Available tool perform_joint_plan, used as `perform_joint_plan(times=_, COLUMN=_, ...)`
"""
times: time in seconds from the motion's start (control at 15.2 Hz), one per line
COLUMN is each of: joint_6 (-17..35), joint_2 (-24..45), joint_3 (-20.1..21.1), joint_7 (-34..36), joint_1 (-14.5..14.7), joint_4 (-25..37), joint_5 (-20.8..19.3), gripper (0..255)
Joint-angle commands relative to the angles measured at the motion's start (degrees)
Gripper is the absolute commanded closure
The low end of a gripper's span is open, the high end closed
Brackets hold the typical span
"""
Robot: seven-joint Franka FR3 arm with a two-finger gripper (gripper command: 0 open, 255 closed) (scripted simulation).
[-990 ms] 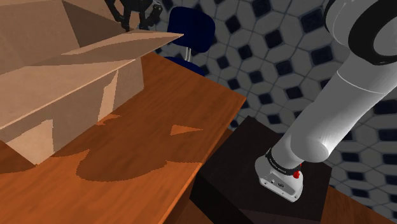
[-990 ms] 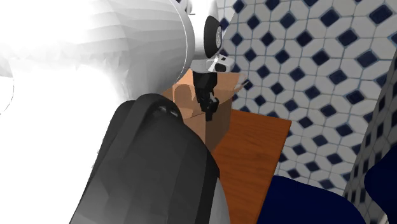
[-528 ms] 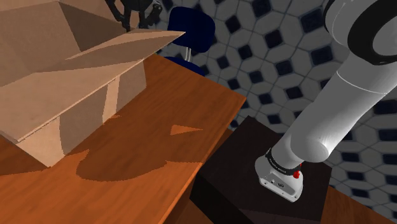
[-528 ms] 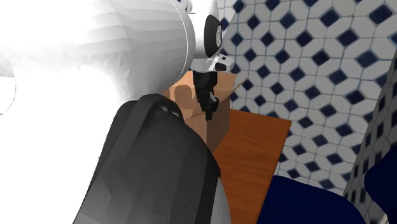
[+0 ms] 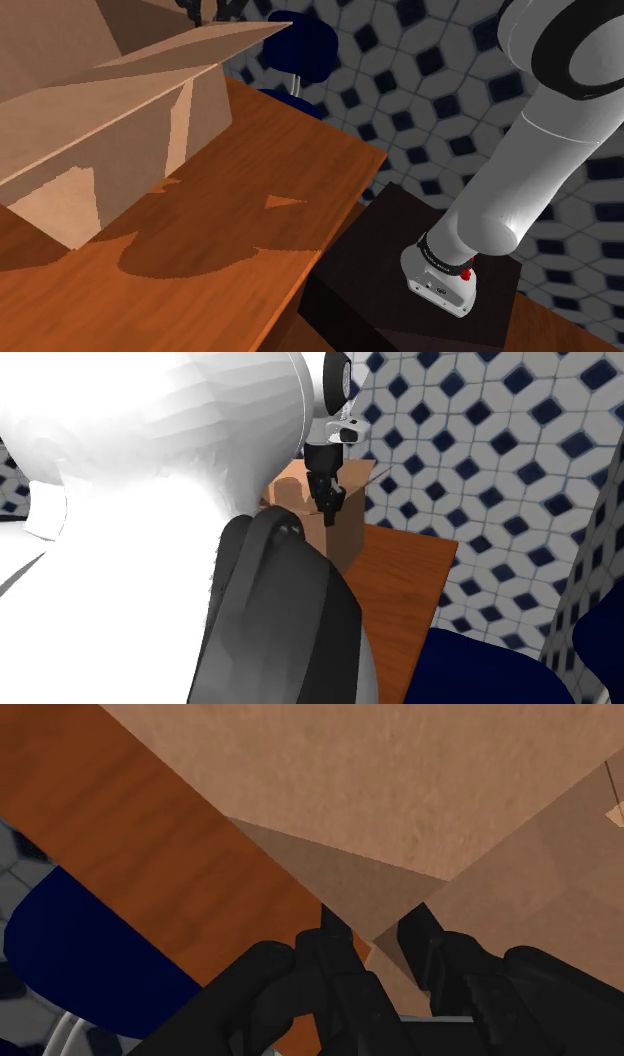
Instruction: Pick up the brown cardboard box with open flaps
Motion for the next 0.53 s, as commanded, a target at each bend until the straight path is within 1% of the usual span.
perform_joint_plan(times=0.0, joint_6=-2.39, joint_2=1.54, joint_3=0.26, joint_7=0.43, joint_1=0.58, joint_4=3.97, joint_5=-0.83, gripper=255)
perform_joint_plan(times=0.33, joint_6=-8.12, joint_2=5.21, joint_3=0.71, joint_7=1.14, joint_1=2.20, joint_4=13.00, joint_5=-2.88, gripper=255)
perform_joint_plan(times=0.46, joint_6=-8.30, joint_2=5.33, joint_3=0.72, joint_7=1.16, joint_1=2.26, joint_4=13.28, joint_5=-2.95, gripper=255)
